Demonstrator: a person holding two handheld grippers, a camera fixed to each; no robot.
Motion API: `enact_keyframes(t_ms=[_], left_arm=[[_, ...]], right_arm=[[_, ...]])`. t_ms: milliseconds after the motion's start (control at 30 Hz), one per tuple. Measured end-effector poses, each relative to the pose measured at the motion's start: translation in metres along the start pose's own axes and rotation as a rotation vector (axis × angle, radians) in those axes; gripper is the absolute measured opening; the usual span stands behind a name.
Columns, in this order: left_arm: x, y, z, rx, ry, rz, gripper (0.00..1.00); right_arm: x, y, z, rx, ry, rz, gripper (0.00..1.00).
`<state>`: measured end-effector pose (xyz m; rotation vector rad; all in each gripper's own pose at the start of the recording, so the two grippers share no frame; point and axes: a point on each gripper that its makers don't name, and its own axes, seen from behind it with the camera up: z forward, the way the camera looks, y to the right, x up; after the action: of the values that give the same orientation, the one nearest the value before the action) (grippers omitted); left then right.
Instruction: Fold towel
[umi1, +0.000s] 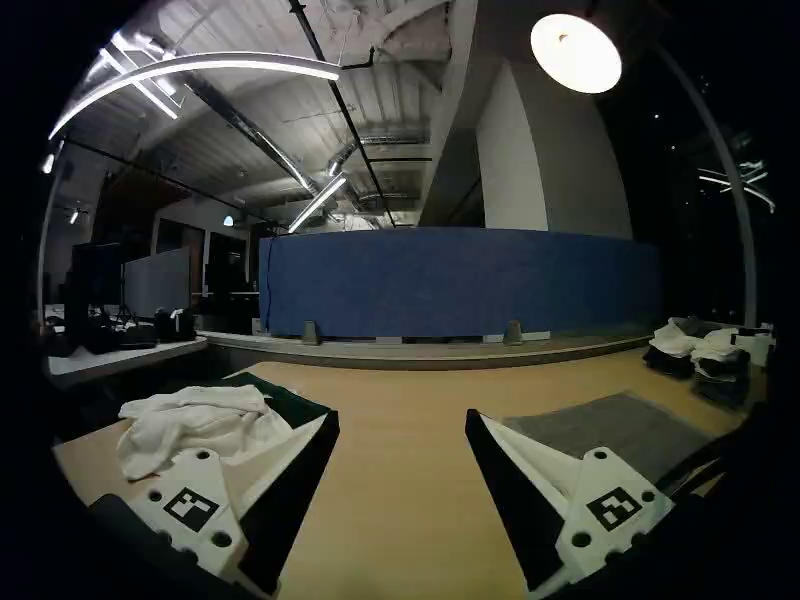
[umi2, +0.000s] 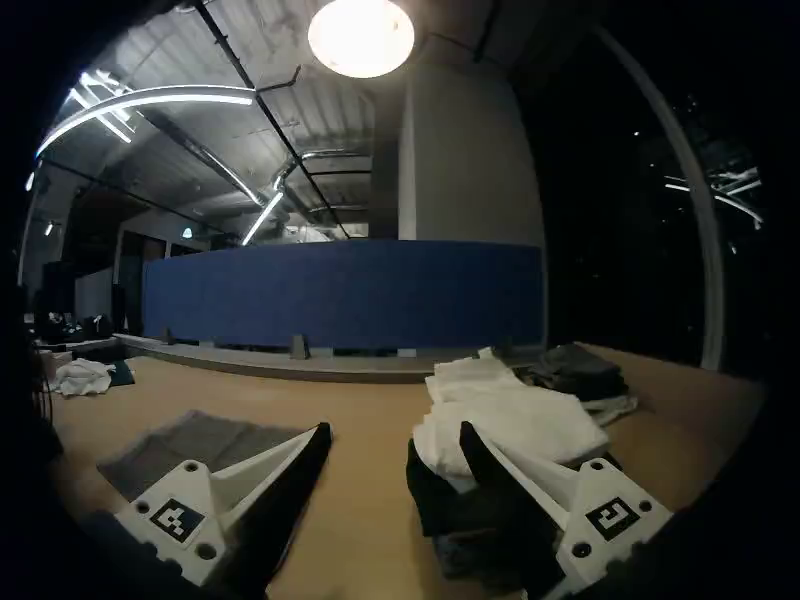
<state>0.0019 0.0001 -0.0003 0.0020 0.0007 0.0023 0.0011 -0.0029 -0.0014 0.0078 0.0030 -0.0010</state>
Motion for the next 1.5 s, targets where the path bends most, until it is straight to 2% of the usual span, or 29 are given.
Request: enact_keyframes(t_ms=[100,200,300,467,600,700,900,1100,1300,1500], left_arm=[[0.001,-0.004,0.000,0.008,0.001,0.001,0.94],[0.005,-0.008,-0.001,0.020,0.012,0.013,0.94],[0.021,-0.007,-0.003,0.012,0.037,0.033,0.94],[0.051,-0.008,-0.004,0.000,0.038,0.019,0.94],[0.083,-0.006,-0.004,-0.007,0.032,0.009,0.94],[0.115,-0.001,-0.006,-0.026,0.037,0.003,0.94],[0.175,0.001,-0.006,-0.033,0.031,-0.016,0.94],[0.218,0.008,-0.005,-0.040,0.019,0.002,0.94],[0.230,0.016,-0.005,-0.056,0.018,-0.001,0.94],[0.223,0.029,-0.007,-0.088,-0.018,0.000,0.94]], right_arm=[[-0.001,-0.003,-0.001,0.012,-0.003,0.001,1.00],[0.001,0.002,-0.002,-0.010,-0.009,0.006,1.00],[0.016,0.006,-0.004,-0.022,0.006,0.019,1.00],[0.049,0.001,-0.007,-0.013,0.013,0.023,1.00],[0.084,-0.006,-0.010,0.000,0.007,0.016,1.00],[0.114,-0.010,-0.011,0.004,0.007,0.012,1.00],[0.172,-0.012,-0.012,0.008,0.003,0.005,1.00],[0.218,-0.011,-0.015,0.000,0.005,0.005,1.00],[0.236,-0.009,-0.014,-0.001,0.024,0.001,1.00],[0.234,-0.012,-0.014,0.023,-0.005,-0.007,1.00]])
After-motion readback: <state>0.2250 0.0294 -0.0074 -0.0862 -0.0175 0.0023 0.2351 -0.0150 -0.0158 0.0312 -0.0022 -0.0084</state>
